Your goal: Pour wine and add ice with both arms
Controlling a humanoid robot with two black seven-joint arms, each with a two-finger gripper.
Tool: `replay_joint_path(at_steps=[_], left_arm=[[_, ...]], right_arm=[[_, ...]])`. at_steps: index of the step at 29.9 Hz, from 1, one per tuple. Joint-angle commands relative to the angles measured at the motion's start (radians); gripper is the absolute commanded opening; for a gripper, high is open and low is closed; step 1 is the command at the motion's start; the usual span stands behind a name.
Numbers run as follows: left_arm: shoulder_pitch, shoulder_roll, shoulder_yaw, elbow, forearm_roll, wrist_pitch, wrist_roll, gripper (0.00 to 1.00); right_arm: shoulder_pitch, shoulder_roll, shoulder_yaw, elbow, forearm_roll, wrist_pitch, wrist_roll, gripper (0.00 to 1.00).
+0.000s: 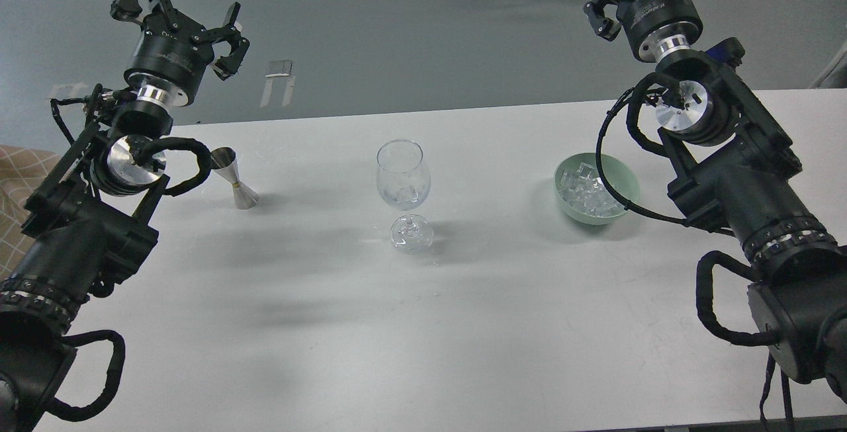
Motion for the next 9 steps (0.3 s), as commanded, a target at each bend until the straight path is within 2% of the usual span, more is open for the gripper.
replay_joint_path(at_steps=[1,9], left_arm=[[0.0,0.003,-0.003,0.001,0.0,0.0,0.0,0.98],[0.001,0.0,-0.02,0.001,-0.012,0.003,0.002,0.98]], right_arm=[[0.0,0.0,-0.002,0.019,0.0,-0.002,0.003,1.0],[-0.003,0.0,0.0,0.019,0.0,-0.009,0.015,1.0]])
